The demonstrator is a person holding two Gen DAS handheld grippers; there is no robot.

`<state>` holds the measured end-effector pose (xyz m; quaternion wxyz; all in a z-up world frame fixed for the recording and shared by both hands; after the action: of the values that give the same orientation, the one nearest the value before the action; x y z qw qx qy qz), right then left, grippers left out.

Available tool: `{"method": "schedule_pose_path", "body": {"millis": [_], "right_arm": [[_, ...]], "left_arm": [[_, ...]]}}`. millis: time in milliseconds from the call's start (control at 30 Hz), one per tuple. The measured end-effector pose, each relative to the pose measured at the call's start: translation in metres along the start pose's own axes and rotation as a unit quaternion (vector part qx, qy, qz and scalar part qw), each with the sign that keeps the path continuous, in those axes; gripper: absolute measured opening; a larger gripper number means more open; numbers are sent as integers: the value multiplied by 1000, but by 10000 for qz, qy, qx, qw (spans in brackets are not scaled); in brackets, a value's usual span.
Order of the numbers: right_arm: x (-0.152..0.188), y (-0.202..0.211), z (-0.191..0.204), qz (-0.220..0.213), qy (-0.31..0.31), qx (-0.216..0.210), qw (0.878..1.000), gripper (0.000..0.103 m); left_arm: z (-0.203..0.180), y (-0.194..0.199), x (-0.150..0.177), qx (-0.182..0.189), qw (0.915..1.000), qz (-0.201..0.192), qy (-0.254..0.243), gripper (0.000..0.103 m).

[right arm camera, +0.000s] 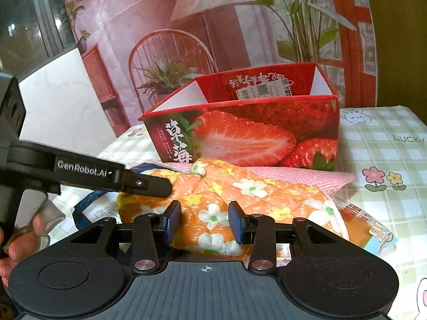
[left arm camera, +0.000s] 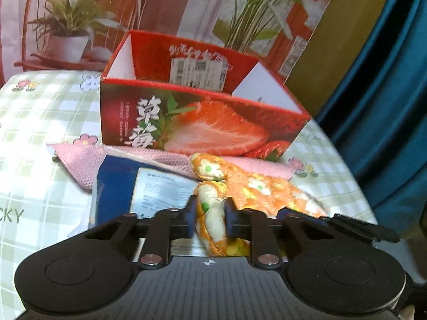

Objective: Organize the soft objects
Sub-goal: 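Close the left gripper on the orange floral cloth while the right gripper also grasps it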

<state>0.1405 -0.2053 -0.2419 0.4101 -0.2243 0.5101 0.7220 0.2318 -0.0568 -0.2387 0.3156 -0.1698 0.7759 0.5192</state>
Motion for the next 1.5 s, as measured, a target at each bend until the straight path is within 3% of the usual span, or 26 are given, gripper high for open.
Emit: {"method": "schedule_pose_path", "body": {"millis": [100,267,533,667,933,1100,1167,1500], "right_arm": [[-2,2,-3,-63,-50,42,10000,37],[-4,9,-12,-174,-247,113,9995,38],[7,5,-17,-71,-386,205,9990,39],[9,4,-21,-61,-422,319,9986,43],[12,-3,-29,-10,-522,397,9978,49],[12,-4,-22,-31,-356,337,9988,38],[10,-1,-18,-80,-235,341,9991,26],[7,10,-13,-305,-71,291,9991,12]], "left_arm": [[1,14,-4,-238,9991,-316,-141,15],[10,38,-3,-310,9979,-551,-118,15],[45,32,26,-648,9968,-309,340,15],[46,30,29,-717,9966,-333,227,16],[56,25,40,-648,9968,-275,390,18],[57,23,42,-669,9965,-299,401,18],[57,22,44,-675,9964,-305,408,18],[58,26,45,-654,9960,-400,467,17]]}}
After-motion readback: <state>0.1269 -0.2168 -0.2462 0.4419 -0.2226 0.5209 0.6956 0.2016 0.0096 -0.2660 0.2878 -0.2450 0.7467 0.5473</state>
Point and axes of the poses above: each gripper's, at about its wrist camera, not at the fingertips, and y roughly against the way its jaws point, z to its left, x to its underside, the point moved 6 cm from there along -y, roughly the way its jaws point, and after that the axes turned 3 degrees about -x, right-handed, at the moved point
